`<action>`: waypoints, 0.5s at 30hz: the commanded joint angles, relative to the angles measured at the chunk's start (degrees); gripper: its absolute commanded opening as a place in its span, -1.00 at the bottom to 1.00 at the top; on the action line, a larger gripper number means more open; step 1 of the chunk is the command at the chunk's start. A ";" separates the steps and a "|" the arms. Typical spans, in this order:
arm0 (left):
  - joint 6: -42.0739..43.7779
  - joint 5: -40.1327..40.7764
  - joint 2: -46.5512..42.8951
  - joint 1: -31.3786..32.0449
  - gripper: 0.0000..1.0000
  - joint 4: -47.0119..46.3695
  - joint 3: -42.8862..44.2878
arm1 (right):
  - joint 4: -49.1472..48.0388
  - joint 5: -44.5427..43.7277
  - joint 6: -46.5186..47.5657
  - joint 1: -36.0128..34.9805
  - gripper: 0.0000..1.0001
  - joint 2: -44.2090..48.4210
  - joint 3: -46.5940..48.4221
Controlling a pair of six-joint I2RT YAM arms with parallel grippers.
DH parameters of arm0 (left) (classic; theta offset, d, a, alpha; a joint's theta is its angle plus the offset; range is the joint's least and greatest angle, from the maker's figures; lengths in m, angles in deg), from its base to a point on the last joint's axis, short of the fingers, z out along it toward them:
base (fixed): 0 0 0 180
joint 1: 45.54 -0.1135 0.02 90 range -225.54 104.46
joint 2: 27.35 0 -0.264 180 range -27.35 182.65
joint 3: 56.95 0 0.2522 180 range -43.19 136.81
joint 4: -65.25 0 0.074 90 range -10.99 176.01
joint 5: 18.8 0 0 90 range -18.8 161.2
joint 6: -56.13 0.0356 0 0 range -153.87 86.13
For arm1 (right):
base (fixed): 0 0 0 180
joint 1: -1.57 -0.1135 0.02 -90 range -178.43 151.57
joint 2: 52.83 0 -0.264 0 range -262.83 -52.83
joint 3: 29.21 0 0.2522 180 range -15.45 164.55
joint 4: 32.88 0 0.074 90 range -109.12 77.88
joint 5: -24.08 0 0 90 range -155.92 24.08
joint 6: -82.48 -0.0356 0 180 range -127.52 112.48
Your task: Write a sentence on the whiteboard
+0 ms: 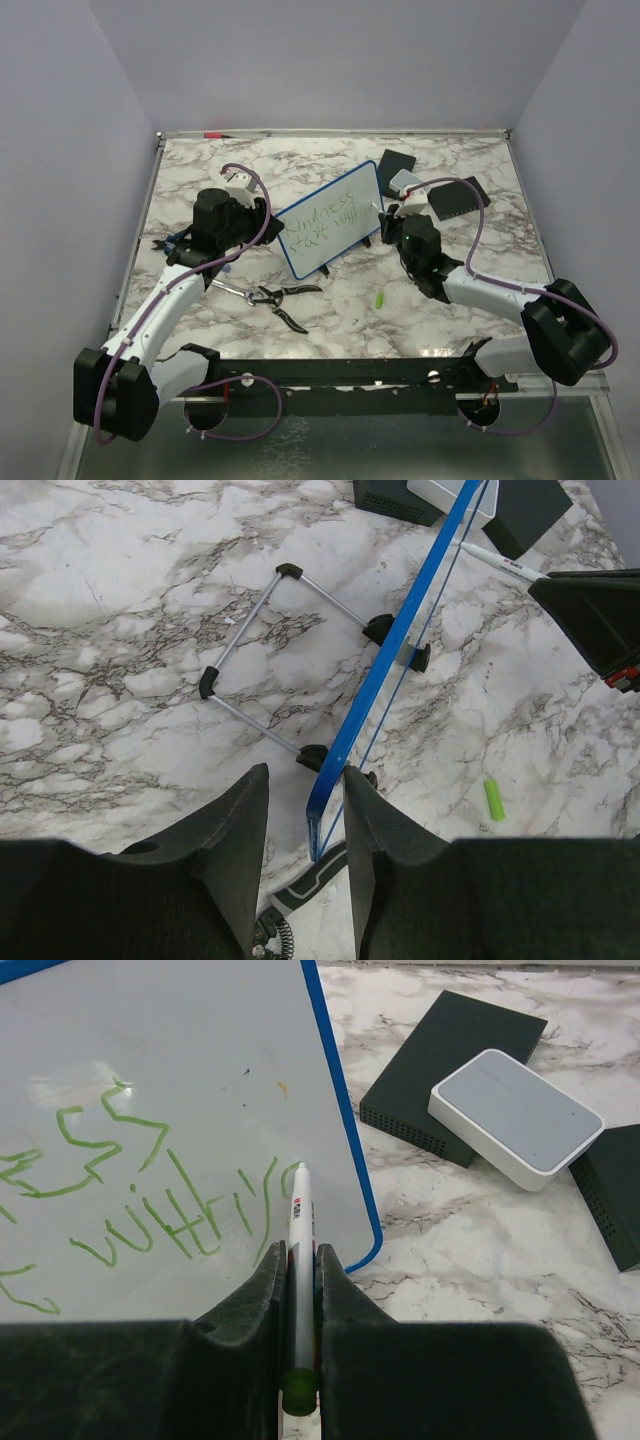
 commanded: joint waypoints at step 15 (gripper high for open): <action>0.94 -0.66 -0.98 -0.28 -0.27 -0.10 -0.28 | 1.51 -4.64 1.07 0.17 -0.99 2.60 0.51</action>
